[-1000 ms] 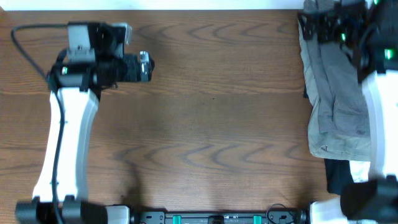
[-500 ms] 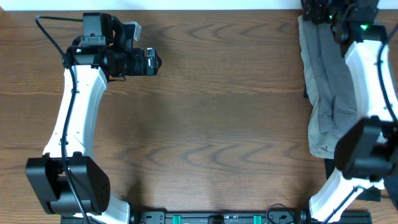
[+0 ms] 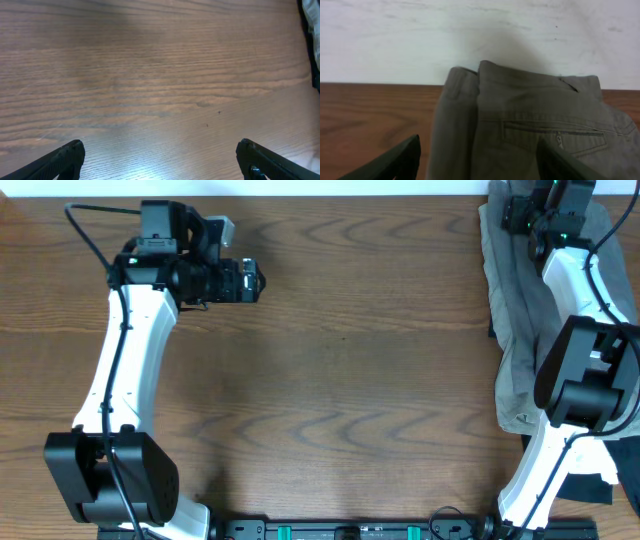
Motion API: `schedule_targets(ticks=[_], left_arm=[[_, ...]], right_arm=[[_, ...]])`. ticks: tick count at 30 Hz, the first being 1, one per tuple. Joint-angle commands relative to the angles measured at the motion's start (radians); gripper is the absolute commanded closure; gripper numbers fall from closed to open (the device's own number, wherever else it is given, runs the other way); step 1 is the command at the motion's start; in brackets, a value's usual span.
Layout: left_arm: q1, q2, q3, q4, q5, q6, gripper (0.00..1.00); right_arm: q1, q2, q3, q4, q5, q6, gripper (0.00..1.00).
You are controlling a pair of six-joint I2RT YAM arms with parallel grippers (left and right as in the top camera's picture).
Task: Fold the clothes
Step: 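Reach the right gripper to the top of the grey shorts stack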
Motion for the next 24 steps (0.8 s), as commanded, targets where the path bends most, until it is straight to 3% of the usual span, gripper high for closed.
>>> schedule_targets(ticks=[1,6,14,24], left_arm=[[-0.033,0.006,0.019,-0.003,-0.045,0.013,0.02],[-0.079,0.006,0.019,-0.002,-0.125,0.013,0.02],[-0.104,0.006,0.019,-0.001,-0.128,0.013,0.02],[-0.104,0.006,0.019,0.006,-0.128,0.013,0.02]], right_arm=[[-0.024,0.059,0.015,0.019,0.013,0.058,0.29],[-0.045,0.103,0.015,-0.011,-0.002,0.068,0.36],[-0.05,0.109,0.015,-0.1,-0.02,0.078,0.45],[-0.064,0.101,0.047,-0.185,-0.02,0.086,0.79]])
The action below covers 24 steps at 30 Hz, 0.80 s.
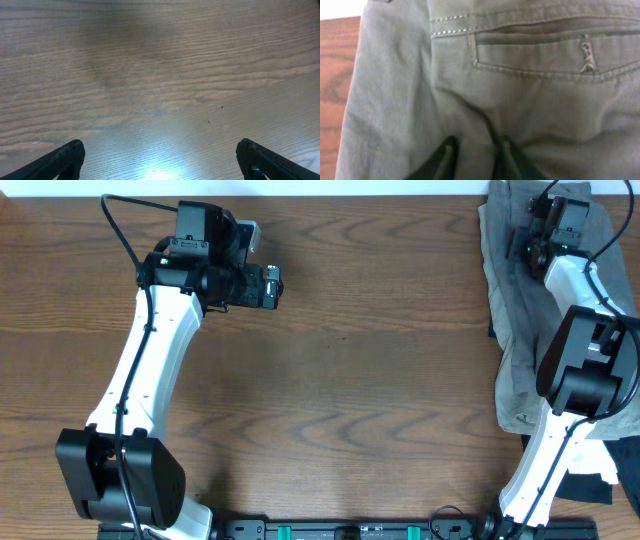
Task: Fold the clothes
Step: 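Reach the right gripper to the top of the grey shorts stack, then grasp the top grey shorts with the right gripper and drag them left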
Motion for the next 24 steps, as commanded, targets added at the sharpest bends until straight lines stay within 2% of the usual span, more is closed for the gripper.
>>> schedule_targets(ticks=[1,8,10,12,17,24], left_arm=[[0.0,0.006,0.019,0.005,-0.013,0.013,0.02],[0.0,0.006,0.019,0.026,-0.013,0.013,0.01],[0.0,0.006,0.019,0.035,-0.013,0.011,0.0],[0.002,0.004,0.019,0.044,-0.013,0.004,0.04],[0.017,-0.029,0.02,0.052,-0.013,-0.054,0.05],[0.071,-0.142,0.02,0.016,-0.013,-0.077,0.05]], right_arm=[[-0.016,-0.014,0.043,-0.043,-0.005,0.008,0.81],[-0.012,-0.105,0.135,-0.169,-0.005,0.005,0.99],[0.0,-0.145,0.153,-0.209,-0.005,0.005,0.99],[0.022,-0.194,0.167,-0.256,-0.005,0.005,0.99],[0.118,-0.318,0.171,-0.343,-0.01,0.005,0.99],[0.353,-0.399,0.171,-0.389,-0.008,0.028,0.99]])
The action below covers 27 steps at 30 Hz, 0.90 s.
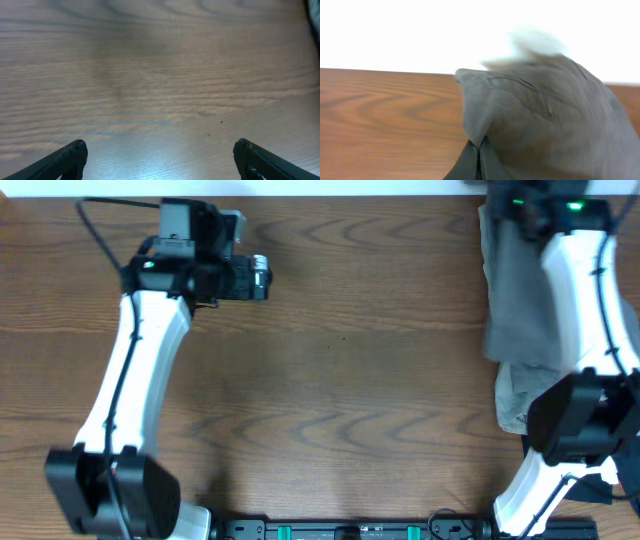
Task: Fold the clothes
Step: 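Grasp the top grey shorts with the right gripper and drag them left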
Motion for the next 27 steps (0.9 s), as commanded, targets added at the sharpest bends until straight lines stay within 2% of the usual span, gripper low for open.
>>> schedule_targets(ticks=[1,10,19,21,22,23,24,27], left_arm=[[0.036,-0.093,0.02,-0.016,-0.01,-0.019,0.05],[0.178,-0.157,0.02,-0.121,-0.076,-0.019,0.05],[0.298,-0.156,0.02,-0.164,-0.076,-0.019,0.05],[0.306,-0.153,0.02,-0.164,-0.076,-0.019,0.05],[0.307,-0.15,0.02,-0.164,-0.076,-0.019,0.05],[0.307,-0.146,0.02,-0.164,-0.076,-0.019,0.05],[0.307,-0.143,0.02,-0.164,-0.076,-0.019,0.05],[0.307,-0.129,0.019,-0.164,-0.072,-0.019,0.05]], right_arm=[[0.138,-0.018,0.018,-0.005,-0.034,0.037,0.99],[0.459,0.069,0.018,0.052,-0.032,0.094,0.99],[0.655,0.24,0.018,0.181,-0.034,0.153,0.98],[0.678,0.245,0.018,0.195,-0.032,0.143,0.89],[0.684,0.245,0.018,0.199,-0.029,0.134,0.8],[0.689,0.237,0.024,0.2,-0.024,0.123,0.64],[0.689,0.231,0.03,0.194,-0.025,0.119,0.56],[0.66,0.186,0.064,0.13,-0.024,0.119,0.48]])
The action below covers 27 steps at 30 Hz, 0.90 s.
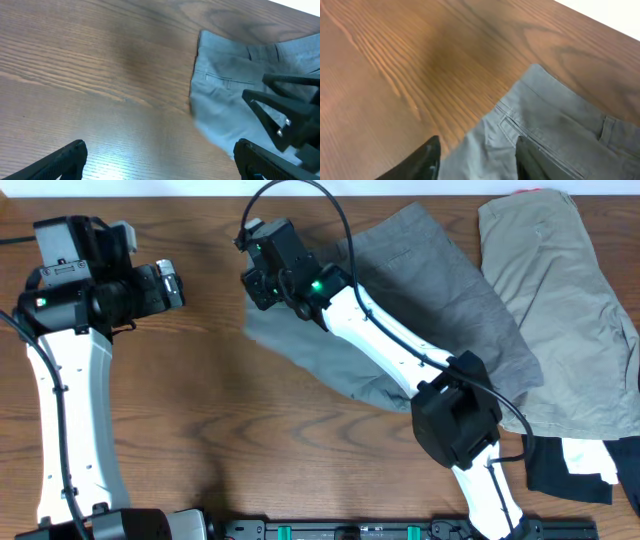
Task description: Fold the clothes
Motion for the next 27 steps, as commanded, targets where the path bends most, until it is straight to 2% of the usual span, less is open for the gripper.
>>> schedule_targets(ticks=[1,3,4,10,18,21,27], left_arm=[[0.004,0.029,0.017,-0.003,-0.001,-0.009,0.05],[0.004,0.042,0.016,-0.003,0.022,-0.008,0.05],[0.004,0.05,0.016,-0.003,0.04,-0.008,0.05],[-0.031,0.13,0.011,-0.019,0.177,0.002,0.05],[-0.171,0.281,0.007,-0.115,0.182,0.063,0.05],[-0.224,0.314,0.007,-0.15,0.178,0.086,0.08],[-0.281,0.322,0.006,-0.122,0.174,0.085,0.08]], right_arm=[[-0.051,-0.084,0.055,-0.055,0.008,-0.006,0.44],[-0.093,-0.126,0.074,-0.118,0.008,-0.006,0.31],[-0.117,-0.145,0.078,-0.147,0.008,-0.006,0.3],[-0.311,-0.214,0.079,-0.388,-0.032,-0.009,0.27],[-0.446,-0.211,0.078,-0.639,-0.105,-0.135,0.18],[-0.472,-0.204,0.067,-0.65,-0.081,-0.143,0.14],[-0.51,-0.146,0.056,-0.62,-0.08,-0.147,0.16]])
